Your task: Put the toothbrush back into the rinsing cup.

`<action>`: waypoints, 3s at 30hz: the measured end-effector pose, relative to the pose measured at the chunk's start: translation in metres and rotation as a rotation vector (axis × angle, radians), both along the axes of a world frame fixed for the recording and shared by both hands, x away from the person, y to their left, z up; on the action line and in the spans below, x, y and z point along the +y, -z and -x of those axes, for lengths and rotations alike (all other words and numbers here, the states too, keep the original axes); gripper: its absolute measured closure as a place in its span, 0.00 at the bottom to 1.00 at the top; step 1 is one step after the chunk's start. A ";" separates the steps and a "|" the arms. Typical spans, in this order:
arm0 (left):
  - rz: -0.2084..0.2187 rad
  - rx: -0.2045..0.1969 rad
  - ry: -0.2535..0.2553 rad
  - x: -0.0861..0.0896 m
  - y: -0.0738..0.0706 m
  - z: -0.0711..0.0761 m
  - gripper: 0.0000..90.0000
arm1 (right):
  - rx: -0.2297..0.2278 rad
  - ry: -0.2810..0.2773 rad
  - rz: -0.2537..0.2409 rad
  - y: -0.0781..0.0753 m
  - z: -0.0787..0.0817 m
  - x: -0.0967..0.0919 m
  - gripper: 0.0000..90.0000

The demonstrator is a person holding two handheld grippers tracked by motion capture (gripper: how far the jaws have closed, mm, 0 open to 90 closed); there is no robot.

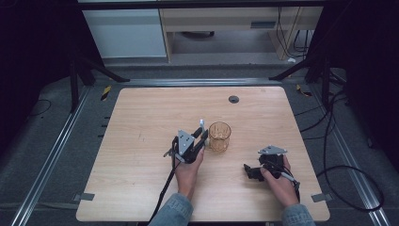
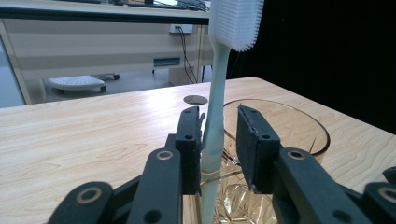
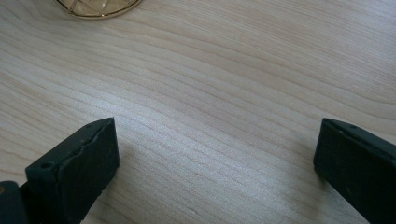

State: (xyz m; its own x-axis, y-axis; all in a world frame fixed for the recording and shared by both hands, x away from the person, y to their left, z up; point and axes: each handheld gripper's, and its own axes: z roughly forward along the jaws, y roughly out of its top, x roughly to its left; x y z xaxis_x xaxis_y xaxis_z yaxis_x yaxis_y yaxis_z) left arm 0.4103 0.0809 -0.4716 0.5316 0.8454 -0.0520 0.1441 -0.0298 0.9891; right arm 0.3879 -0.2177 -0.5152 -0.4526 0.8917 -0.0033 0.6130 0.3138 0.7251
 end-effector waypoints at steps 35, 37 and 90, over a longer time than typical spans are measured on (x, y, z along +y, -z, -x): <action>-0.364 0.345 0.147 0.026 -0.049 -0.006 0.08 | 0.000 0.001 0.000 0.000 0.000 0.000 0.00; -0.400 0.355 0.147 0.027 -0.049 -0.005 0.07 | 0.000 0.002 0.000 0.000 0.000 0.000 0.00; -0.391 0.591 -0.220 0.232 0.025 -0.045 0.10 | 0.000 0.002 0.000 0.000 0.000 0.000 0.00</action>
